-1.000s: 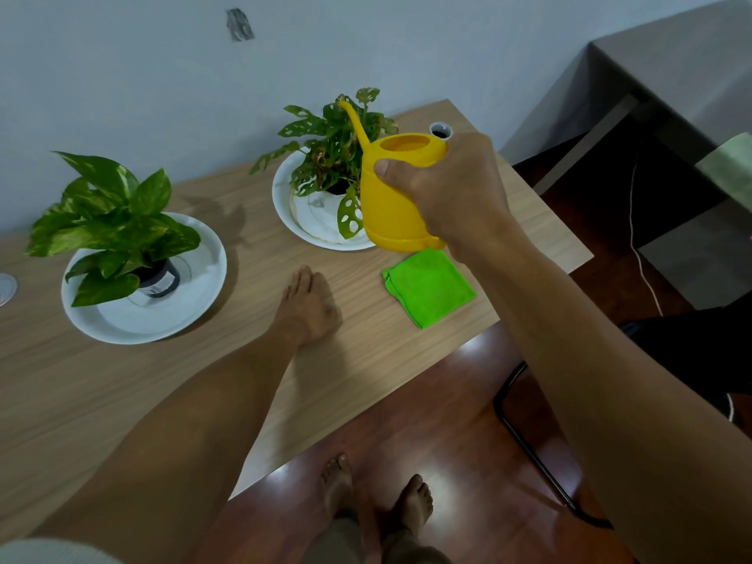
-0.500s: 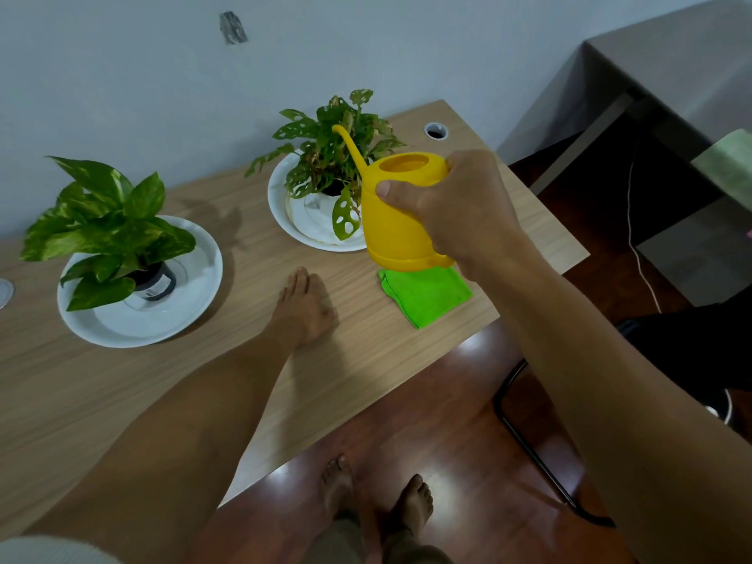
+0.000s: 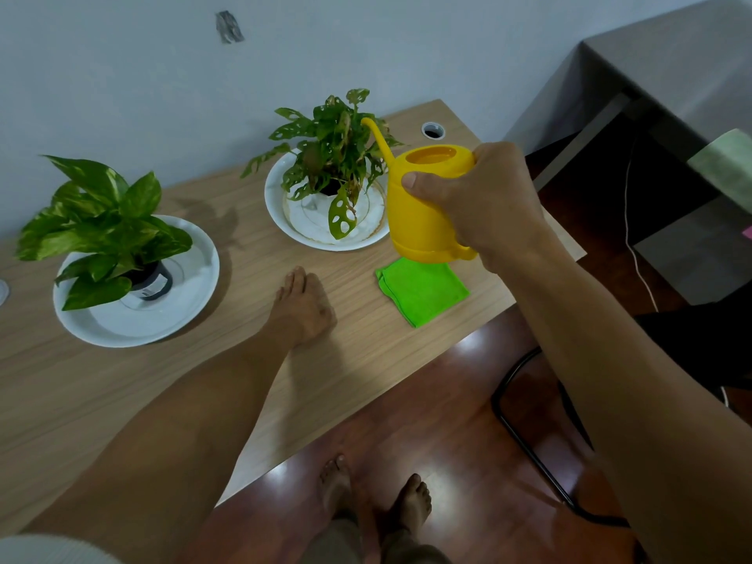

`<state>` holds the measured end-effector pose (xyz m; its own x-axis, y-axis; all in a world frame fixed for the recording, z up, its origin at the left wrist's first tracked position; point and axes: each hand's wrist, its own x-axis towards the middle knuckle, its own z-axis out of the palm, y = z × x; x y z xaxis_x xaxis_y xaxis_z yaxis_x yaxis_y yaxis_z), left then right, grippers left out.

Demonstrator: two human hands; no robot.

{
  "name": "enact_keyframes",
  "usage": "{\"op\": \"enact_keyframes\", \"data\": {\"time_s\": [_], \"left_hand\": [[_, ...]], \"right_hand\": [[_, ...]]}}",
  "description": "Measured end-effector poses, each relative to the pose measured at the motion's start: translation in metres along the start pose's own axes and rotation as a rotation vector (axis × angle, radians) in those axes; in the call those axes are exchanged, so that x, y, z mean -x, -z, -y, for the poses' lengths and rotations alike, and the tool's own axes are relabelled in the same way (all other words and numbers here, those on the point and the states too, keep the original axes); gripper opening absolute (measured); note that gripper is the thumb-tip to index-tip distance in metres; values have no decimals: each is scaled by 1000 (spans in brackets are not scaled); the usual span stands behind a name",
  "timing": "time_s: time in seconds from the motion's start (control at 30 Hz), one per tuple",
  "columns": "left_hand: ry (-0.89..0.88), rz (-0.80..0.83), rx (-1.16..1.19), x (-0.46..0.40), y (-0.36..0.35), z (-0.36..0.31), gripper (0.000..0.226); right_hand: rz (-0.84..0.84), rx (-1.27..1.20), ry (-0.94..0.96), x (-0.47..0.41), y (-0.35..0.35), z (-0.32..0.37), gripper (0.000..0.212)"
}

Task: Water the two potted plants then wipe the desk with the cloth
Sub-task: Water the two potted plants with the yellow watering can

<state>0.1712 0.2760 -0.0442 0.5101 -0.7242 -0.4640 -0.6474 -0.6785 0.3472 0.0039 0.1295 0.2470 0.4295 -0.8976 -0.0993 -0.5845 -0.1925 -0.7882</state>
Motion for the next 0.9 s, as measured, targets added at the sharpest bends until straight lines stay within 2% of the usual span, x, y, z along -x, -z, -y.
{"op": "enact_keyframes", "data": {"time_s": [0.2, 0.37, 0.47, 0.57, 0.7, 0.9], "left_hand": [[6, 13, 6, 1, 1, 0, 89], [-7, 1, 6, 1, 0, 1, 88], [-8, -9, 13, 1, -1, 2, 89], [-11, -12, 24, 2, -1, 2, 89], [-19, -12, 31, 3, 1, 1, 89], [-9, 5, 13, 0, 0, 3, 91]], "right_hand": [[-26, -32, 3, -5, -5, 4, 74], [-50, -38, 54, -5, -11, 9, 96], [-36, -50, 67, -5, -12, 11, 100], [-21, -47, 72, -4, -12, 13, 99], [16, -45, 71, 0, -10, 13, 83], [55, 5, 74, 8, -3, 12, 77]]}}
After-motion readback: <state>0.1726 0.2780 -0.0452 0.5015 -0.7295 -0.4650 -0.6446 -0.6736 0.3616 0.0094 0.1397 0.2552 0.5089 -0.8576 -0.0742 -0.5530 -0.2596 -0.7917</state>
